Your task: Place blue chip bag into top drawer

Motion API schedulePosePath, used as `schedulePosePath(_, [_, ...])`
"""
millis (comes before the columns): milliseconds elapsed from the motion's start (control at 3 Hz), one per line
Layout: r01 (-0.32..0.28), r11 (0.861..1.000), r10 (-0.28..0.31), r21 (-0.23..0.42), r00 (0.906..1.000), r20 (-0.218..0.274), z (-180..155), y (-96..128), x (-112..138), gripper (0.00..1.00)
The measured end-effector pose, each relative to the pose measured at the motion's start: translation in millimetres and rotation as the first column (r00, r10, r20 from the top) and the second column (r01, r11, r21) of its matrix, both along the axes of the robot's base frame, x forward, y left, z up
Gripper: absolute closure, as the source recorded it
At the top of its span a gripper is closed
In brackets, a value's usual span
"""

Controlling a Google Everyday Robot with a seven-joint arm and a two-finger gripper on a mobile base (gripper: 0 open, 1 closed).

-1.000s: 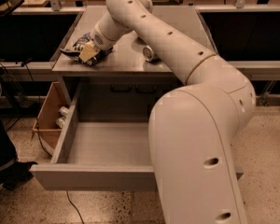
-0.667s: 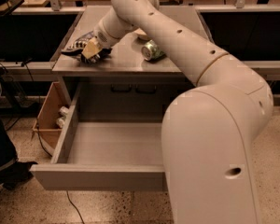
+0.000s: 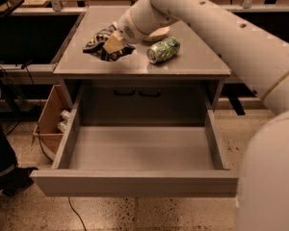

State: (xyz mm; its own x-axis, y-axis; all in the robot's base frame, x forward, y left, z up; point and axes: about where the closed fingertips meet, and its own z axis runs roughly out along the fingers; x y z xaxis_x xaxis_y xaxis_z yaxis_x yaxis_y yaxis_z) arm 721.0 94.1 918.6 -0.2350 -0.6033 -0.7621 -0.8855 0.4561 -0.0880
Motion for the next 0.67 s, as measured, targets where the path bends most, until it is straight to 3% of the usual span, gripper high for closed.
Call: schedulePosePath(667, [-0.085,0.996,0.085,0.012,0.9963,0.006,11.4,-46.7,-86.2,1.00])
